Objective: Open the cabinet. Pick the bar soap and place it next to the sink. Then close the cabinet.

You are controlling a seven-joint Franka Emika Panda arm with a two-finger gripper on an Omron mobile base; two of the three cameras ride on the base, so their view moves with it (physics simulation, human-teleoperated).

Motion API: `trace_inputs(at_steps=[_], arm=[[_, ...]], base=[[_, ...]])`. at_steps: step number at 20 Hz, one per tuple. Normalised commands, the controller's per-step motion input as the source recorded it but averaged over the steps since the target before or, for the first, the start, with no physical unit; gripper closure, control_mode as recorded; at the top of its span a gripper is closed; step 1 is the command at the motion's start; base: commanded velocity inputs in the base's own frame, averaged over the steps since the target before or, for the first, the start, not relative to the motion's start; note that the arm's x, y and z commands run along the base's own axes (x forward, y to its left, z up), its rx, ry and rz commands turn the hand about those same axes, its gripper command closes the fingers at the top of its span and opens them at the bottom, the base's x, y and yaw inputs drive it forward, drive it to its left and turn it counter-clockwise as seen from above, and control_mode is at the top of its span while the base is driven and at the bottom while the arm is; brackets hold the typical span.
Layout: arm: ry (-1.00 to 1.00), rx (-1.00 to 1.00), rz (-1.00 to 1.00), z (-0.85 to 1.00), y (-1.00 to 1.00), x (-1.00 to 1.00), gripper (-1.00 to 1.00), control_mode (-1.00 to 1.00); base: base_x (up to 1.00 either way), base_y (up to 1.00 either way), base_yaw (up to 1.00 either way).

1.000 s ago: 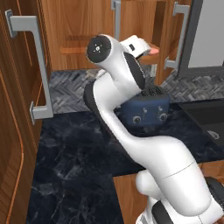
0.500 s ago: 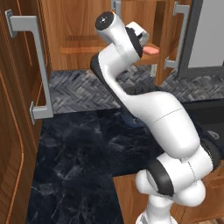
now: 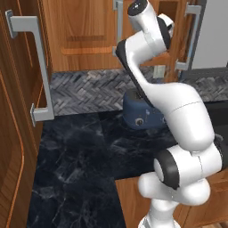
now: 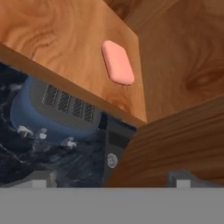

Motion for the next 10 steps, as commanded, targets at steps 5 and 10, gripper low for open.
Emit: trace_inputs(at_steps=[5, 10], arm=[[-0.07, 0.0, 0.0, 0.02, -1.0, -0.44, -1.0, -1.0], [-0.1, 0.0, 0.0, 0.0, -1.0, -0.43, -1.0, -1.0]], base=[[0.0, 0.0, 0.0], [0.0, 0.0, 0.0]])
